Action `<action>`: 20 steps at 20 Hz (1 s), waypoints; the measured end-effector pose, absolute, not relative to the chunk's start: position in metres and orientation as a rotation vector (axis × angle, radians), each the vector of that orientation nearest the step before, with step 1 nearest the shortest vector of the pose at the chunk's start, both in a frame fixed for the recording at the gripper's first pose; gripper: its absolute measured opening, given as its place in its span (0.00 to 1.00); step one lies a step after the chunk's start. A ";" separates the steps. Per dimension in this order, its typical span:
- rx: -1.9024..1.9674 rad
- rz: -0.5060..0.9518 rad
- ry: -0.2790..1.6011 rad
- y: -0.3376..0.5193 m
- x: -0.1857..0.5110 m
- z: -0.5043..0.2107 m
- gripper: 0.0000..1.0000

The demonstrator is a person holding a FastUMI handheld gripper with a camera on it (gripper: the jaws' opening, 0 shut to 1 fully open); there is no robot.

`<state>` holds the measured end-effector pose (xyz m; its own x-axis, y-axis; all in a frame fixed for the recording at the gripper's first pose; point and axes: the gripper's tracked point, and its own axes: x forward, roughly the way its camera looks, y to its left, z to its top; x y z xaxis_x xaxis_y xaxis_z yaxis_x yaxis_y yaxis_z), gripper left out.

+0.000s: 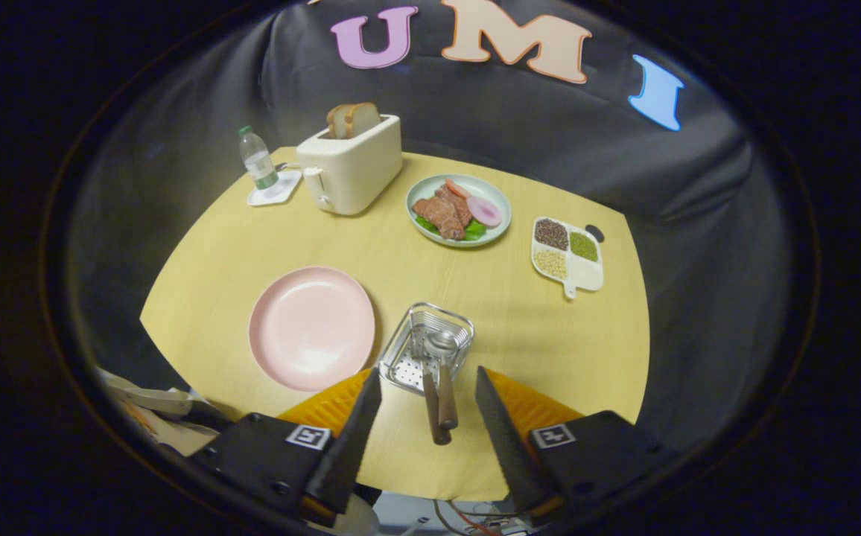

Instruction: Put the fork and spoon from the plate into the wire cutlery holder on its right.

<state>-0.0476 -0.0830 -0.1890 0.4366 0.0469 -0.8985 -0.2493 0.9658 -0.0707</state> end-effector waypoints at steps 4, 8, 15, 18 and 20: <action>-0.161 0.160 1.006 -0.069 -0.044 -0.177 0.77; -0.128 0.113 0.849 -0.054 -0.037 -0.159 0.99; -0.069 0.043 0.590 -0.034 -0.033 -0.141 0.99; -0.045 0.045 0.478 -0.021 -0.032 -0.132 0.99; -0.041 0.041 0.402 -0.015 -0.030 -0.122 0.99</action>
<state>-0.0298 -0.0147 -0.1224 0.9194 0.0321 -0.3919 -0.0485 0.9983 -0.0321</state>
